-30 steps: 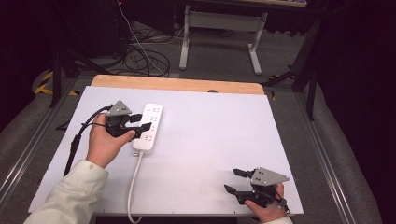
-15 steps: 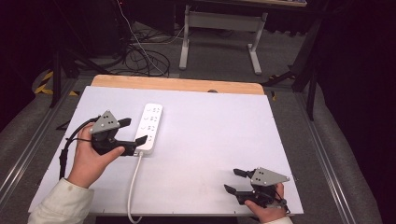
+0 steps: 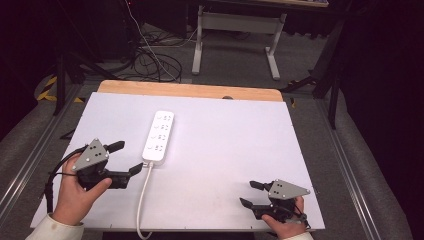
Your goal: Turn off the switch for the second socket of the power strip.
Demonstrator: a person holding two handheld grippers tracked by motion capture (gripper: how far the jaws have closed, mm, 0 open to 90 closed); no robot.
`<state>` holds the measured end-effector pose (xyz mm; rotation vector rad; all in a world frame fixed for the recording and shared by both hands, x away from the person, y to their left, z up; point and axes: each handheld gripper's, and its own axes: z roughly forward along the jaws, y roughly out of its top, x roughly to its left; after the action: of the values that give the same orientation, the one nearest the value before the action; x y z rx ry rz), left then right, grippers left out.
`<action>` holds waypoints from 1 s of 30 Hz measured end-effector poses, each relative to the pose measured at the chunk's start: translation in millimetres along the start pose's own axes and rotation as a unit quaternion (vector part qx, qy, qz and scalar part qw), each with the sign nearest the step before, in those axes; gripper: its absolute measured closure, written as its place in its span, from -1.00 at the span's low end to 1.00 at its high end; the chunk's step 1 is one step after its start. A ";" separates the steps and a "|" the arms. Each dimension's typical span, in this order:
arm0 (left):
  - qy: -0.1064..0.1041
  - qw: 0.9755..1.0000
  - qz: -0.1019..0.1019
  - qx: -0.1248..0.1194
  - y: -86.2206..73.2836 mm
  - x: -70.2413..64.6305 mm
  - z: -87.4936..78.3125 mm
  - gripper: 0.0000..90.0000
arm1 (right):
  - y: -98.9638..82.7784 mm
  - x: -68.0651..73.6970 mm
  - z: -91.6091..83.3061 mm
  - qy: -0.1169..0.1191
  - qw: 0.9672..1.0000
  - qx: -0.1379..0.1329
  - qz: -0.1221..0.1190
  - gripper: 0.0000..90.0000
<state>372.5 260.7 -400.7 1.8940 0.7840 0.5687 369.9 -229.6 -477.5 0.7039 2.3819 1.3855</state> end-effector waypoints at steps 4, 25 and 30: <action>-0.005 1.000 -0.004 -0.011 -12.3 -0.7 -7.6 -0.71 | 0.2 0.3 -0.1 0.000 1.000 -0.001 0.000 -0.21; -0.024 1.000 -0.003 0.003 -64.3 1.7 -25.2 -0.76 | 0.2 -0.3 -0.9 0.002 1.000 -0.004 0.003 -0.21; -0.052 0.998 -0.032 0.001 -78.1 5.9 -25.3 -0.71 | 0.0 -0.6 -0.9 0.003 1.000 -0.006 0.004 -0.21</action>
<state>338.0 305.4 -460.6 1.8783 0.7742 0.4267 370.0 -230.6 -477.1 0.7076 2.3767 1.4046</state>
